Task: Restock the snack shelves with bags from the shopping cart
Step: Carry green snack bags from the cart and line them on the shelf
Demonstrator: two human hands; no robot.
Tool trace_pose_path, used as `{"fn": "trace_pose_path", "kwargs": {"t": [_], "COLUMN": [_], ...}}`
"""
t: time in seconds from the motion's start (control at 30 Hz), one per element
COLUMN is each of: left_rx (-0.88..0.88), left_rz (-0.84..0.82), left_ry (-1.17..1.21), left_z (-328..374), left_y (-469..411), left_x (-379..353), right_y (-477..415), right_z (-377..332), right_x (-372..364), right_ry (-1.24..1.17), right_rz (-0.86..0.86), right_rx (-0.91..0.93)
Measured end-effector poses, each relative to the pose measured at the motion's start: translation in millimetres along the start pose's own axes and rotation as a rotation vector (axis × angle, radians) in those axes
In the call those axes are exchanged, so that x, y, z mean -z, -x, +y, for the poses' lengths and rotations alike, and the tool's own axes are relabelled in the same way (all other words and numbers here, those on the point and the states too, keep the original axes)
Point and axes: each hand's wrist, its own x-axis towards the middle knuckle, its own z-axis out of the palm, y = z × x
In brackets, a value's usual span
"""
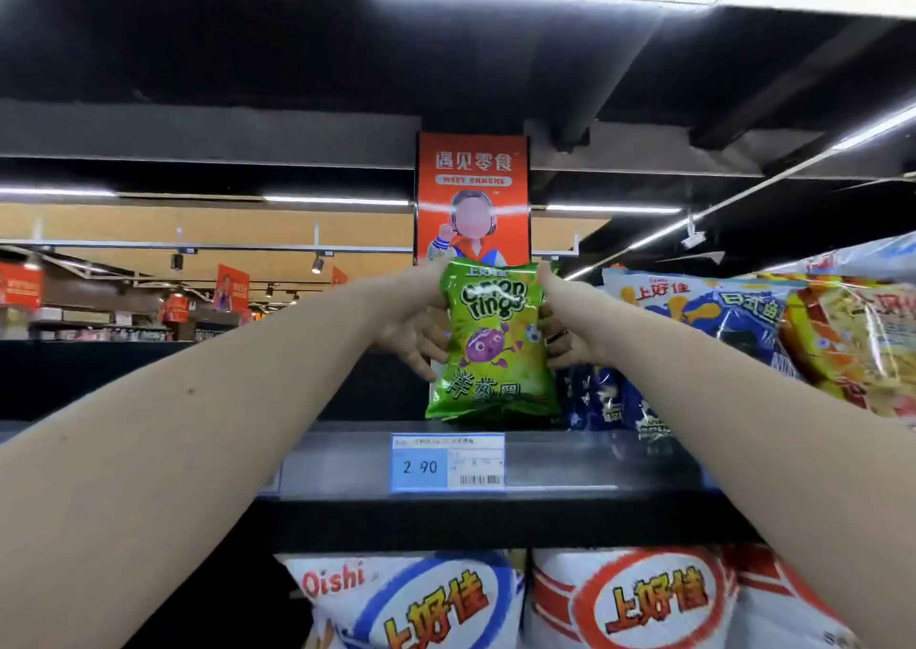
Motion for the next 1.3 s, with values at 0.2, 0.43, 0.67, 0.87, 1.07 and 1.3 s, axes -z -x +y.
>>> {"fn": "trace_pose_path", "kwargs": {"t": [0.2, 0.43, 0.67, 0.87, 1.07, 1.3], "left_rx": [0.041, 0.002, -0.028, -0.153, -0.404, -0.633], "left_rz": [-0.118, -0.183, -0.157, 0.198, 0.498, 0.635], "left_ry": [-0.130, -0.129, -0.146, -0.678, -1.105, -1.316], "left_z": [-8.5, -14.3, -21.4, -16.0, -11.2, 10.9], "left_y": [-33.2, -48.2, -55.3, -48.4, -39.7, 7.4], "left_x": [3.9, -4.2, -0.2, 5.9, 9.2, -13.0], "right_y": [-13.5, -20.4, -17.3, -13.3, -3.6, 35.8], "right_z": [7.1, 3.1, 7.5, 5.4, 6.0, -9.0], "right_x": [-2.1, 6.9, 6.9, 0.6, -8.9, -4.5], "right_ry": [0.075, 0.121, 0.104, 0.658, 1.011, 1.464], "right_rz": [-0.025, -0.087, -0.033, 0.199, 0.222, 0.354], "right_rx": [-0.038, -0.116, -0.068, 0.232, 0.519, 0.740]}}
